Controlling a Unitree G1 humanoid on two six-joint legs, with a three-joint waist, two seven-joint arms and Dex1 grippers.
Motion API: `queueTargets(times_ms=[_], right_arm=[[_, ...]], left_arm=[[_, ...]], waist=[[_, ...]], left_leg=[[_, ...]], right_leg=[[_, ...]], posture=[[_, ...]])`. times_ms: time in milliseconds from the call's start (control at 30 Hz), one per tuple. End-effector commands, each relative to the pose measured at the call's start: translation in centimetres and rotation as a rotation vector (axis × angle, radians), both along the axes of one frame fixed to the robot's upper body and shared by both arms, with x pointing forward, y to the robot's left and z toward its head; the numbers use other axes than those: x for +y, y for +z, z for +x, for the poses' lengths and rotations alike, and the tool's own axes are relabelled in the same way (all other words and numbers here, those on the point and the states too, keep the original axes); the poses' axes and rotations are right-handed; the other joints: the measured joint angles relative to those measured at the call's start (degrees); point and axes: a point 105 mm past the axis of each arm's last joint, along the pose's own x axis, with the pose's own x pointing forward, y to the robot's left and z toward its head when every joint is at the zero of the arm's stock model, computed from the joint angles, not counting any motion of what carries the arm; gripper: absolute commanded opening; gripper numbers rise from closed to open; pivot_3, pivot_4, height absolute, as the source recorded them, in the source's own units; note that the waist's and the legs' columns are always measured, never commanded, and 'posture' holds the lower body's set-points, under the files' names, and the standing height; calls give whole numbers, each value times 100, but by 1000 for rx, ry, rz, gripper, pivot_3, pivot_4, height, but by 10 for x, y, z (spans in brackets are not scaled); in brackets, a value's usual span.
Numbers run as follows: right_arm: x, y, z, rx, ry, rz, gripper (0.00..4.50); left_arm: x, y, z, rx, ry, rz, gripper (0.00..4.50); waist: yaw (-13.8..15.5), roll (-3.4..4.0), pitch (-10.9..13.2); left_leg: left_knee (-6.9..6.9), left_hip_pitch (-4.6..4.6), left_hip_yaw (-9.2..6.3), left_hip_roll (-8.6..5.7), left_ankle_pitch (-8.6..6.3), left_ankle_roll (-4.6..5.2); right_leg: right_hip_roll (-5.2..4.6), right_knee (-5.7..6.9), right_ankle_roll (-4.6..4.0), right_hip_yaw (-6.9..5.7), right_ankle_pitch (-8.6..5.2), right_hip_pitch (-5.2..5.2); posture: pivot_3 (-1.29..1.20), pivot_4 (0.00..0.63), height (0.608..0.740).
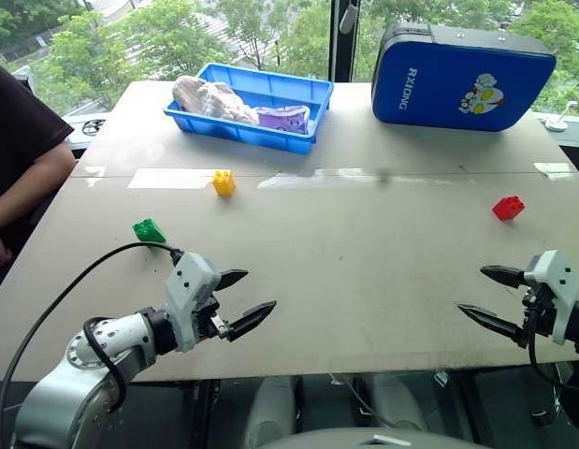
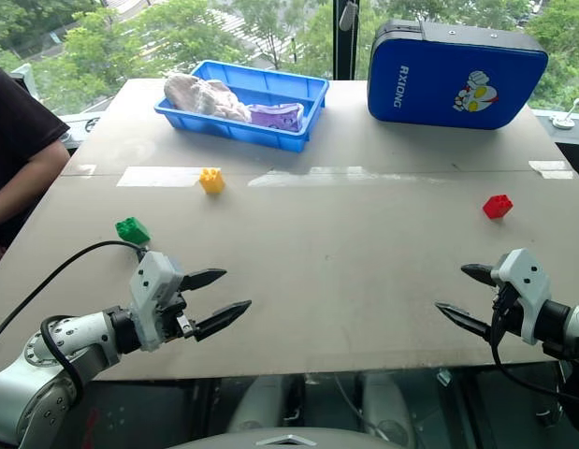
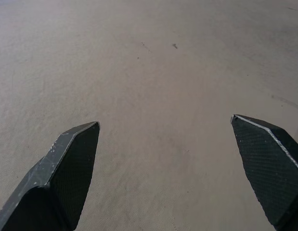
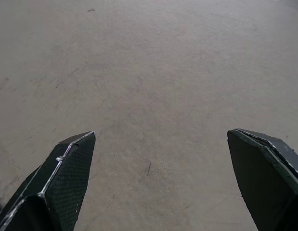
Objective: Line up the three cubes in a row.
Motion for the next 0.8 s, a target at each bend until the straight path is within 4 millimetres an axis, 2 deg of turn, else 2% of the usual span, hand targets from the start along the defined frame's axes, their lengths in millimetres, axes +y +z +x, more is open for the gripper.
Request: queueTargets(times_ms=[33,133,233,333,433,467,600,800], right_arm=[[5,23,14,-150,-85,35,4500],[5,43,44,-257,-314,55,4500],[-7,44,59,-152,-434,64,4500],[-25,57,71,-172,-462,-84,4500],[-51,60,92,-33,-512,-277,4500],[-57,61,95,3,-531,-310,4500],[-88,73,136,39,-678,-292,4500],[-99,63,173,127,-742,-193,4500]], left_arm=[[-12,15,8,-76,5,-63,4468],[-37,38,28,-147,6,-213,4468],[-59,54,35,-177,-74,-274,4468],[-82,63,42,-209,-181,-252,4468],[-105,71,51,-263,-294,-220,4468],[-109,72,53,-273,-308,-213,4468],[-127,87,63,-318,-338,-270,4468],[-140,88,59,-323,-397,-303,4468]], waist=[[15,-1,0],[47,3,2],[48,-12,-9],[73,-10,-7],[42,6,4],[33,5,4],[-31,-12,3],[-90,-7,8]], left_leg=[[0,0,0,0,0,0],[9,0,-4,1,-5,-9],[18,1,0,-4,-5,-12],[14,-5,-6,-11,-3,11],[13,-8,6,-21,-9,22],[14,-10,13,-40,-11,27],[12,-5,9,-38,-11,28],[9,-7,8,-39,-11,28]], right_leg=[[0,0,0,0,0,0],[1,1,0,-1,1,4],[1,5,0,6,4,10],[4,2,-23,6,15,12],[9,-4,-23,18,14,9],[8,-5,-22,26,15,6],[19,-6,-22,36,15,7],[24,-5,-21,43,16,6]], posture=[[0,150,740],[0,150,740],[0,150,740],[0,150,740],[0,150,740],[0,150,740],[0,150,740],[0,150,740]])
